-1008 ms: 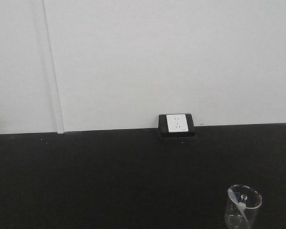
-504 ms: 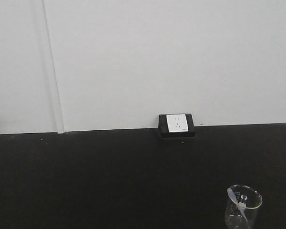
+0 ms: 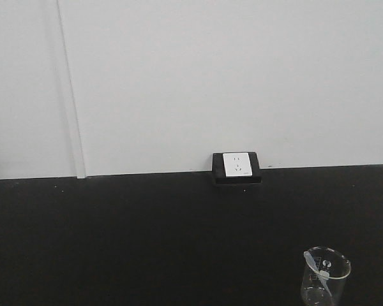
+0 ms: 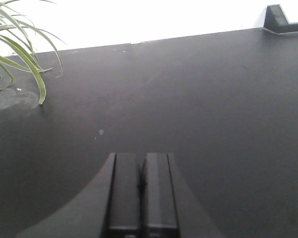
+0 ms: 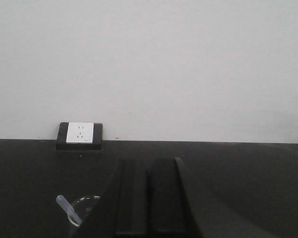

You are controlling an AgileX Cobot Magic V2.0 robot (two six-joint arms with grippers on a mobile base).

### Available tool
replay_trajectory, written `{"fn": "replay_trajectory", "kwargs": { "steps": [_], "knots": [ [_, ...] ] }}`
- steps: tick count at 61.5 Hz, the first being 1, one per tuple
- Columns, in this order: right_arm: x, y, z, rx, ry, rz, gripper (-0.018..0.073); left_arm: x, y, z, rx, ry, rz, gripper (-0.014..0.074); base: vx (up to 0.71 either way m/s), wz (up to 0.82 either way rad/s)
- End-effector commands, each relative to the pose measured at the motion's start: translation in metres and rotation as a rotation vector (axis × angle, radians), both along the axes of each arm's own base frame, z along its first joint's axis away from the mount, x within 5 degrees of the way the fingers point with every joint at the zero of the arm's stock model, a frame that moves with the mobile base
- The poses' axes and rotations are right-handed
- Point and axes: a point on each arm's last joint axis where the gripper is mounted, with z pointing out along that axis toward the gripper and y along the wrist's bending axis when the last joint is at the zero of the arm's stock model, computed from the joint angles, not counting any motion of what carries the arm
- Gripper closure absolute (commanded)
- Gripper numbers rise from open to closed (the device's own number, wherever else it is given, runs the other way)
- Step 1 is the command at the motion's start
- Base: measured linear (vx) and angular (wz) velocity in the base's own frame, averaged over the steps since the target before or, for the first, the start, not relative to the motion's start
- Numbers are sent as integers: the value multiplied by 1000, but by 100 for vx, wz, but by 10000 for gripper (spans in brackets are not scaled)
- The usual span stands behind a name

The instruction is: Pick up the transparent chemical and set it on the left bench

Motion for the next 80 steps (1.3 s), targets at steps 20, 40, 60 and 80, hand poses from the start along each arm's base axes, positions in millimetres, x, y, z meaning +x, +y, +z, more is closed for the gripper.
{"fn": "replay_trajectory", "kwargs": {
  "steps": [20,40,60,80],
  "knots": [
    [90,-13,21,120,25,-35,512,-1,0,3,-14,-81,-1,600,0,0],
    [122,-16,-9,144,180,-49,312,-1,0,3,-14,-81,-1,600,0,0],
    [141,-18,-20,135,176,-57,67,-1,0,3,-14,-81,-1,600,0,0],
    [166,47,-46,-305,201,329,67,-1,0,3,-14,-81,-1,600,0,0]
  ]
}}
